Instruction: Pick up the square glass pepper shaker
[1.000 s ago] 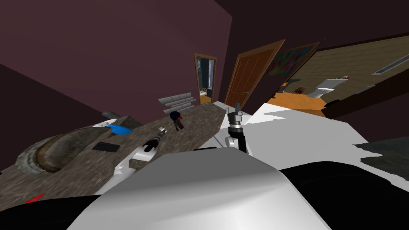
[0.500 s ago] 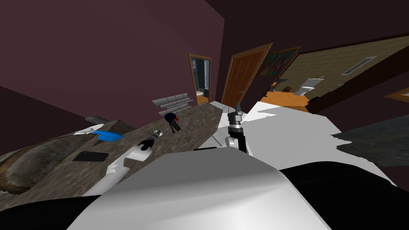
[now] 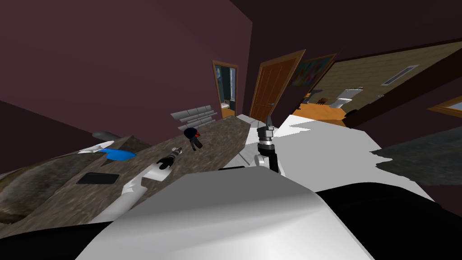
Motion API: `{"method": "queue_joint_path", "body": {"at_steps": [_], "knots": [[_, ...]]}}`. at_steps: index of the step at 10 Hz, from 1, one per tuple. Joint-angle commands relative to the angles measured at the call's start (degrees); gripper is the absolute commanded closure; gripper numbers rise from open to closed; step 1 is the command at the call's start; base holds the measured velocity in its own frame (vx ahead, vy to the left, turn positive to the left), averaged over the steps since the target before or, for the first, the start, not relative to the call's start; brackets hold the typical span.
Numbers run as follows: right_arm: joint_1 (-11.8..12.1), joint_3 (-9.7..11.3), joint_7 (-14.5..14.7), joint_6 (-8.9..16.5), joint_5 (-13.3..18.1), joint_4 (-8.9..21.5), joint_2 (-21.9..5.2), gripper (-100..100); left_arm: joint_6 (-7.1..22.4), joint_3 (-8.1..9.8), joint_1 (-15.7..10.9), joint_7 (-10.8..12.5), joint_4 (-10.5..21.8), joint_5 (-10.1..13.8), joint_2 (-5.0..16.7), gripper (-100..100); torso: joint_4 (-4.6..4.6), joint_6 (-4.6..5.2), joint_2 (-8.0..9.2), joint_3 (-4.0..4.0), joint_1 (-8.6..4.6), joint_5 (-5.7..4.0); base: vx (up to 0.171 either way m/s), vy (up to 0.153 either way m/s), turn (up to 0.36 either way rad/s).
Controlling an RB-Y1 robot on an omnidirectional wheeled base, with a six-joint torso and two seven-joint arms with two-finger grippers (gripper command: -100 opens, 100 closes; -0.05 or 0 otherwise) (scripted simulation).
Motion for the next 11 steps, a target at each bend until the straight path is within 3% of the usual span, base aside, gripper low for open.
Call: {"method": "queue_joint_path", "body": {"at_steps": [1, 2, 5, 6, 9, 10, 11], "knots": [[0.0, 0.0, 0.0, 0.0, 0.0, 0.0, 0.0, 0, -0.5, -0.11, -0.3, 0.0, 1.8, 0.1, 0.2, -100, 0.0, 0.0, 0.0, 0.0, 0.0, 0.0, 0.002, -0.009, 0.006], [0.0, 0.0, 0.0, 0.0, 0.0, 0.0, 0.0, 0, -3.2, -1.82, -2.9, 0.6, 4.0, 1.0, 1.2, -100, 0.0, 0.0, 0.0, 0.0, 0.1, 0.02, 0.0, -0.043, -0.051], [0.0, 0.0, 0.0, 0.0, 0.0, 0.0, 0.0, 0, -4.3, -1.82, -2.9, 0.6, 7.8, 1.0, 1.2, -100, 0.0, 0.0, 0.01, 0.01, 0.03, 0.0, -0.002, -0.03, -0.002], [0.0, 0.0, 0.0, 0.0, 0.0, 0.0, 0.0, 0, -7.0, -3.53, -5.4, 1.2, 9.6, 1.9, 2.3, -100, 0.01, -0.01, 0.03, 0.02, 0.11, 0.02, -0.012, -0.042, -0.036], [0.0, 0.0, 0.0, 0.0, 0.0, 0.0, 0.0, 0, -8.1, -3.53, -5.5, 1.2, 13.9, 1.9, 2.3, -100, 0.0, 0.0, 0.01, 0.0, 0.06, 0.01, 0.0, -0.027, -0.012], [0.0, 0.0, 0.0, 0.0, 0.0, 0.0, 0.0, 0, -11.4, -5.25, -8.1, 1.7, 16.6, 2.7, 3.4, -100, 0.0, -0.01, 0.0, 0.0, 0.13, 0.03, 0.005, -0.037, -0.034], [0.0, 0.0, 0.0, 0.0, 0.0, 0.0, 0.0, 0, -11.9, -5.25, -8.1, 1.7, 18.8, 2.7, 3.4, -100, 0.0, 0.03, -0.02, -0.01, 0.03, 0.01, 0.002, -0.047, -0.032]]}}
